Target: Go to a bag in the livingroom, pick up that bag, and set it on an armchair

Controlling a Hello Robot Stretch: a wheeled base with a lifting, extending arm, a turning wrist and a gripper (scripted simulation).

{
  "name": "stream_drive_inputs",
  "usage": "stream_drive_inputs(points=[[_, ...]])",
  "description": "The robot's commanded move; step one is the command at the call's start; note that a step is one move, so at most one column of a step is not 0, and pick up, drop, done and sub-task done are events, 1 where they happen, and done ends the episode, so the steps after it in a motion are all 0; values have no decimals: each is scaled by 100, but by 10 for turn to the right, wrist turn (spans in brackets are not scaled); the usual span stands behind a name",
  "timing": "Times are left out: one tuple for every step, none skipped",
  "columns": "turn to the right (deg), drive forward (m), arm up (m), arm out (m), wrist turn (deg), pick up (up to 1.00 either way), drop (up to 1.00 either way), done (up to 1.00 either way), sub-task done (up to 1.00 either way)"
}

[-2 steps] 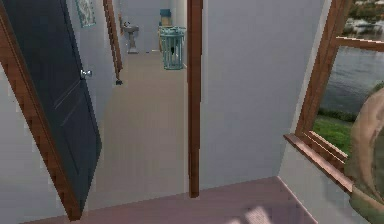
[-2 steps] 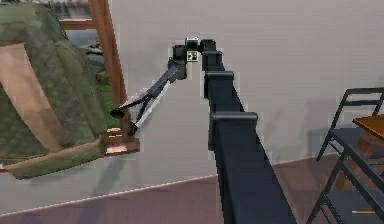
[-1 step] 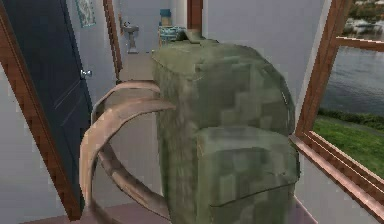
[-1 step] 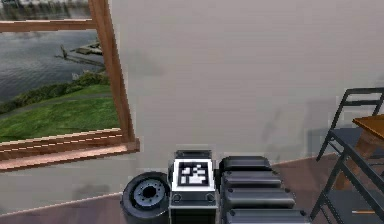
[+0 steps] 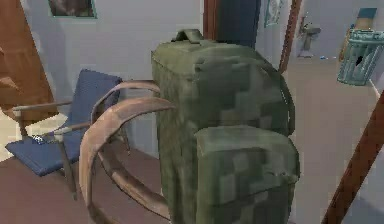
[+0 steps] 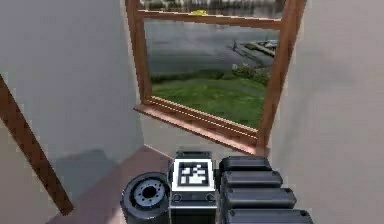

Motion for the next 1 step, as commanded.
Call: stream_drive_inputs(points=[[-450,0,0,0,0,0,0,0,0]])
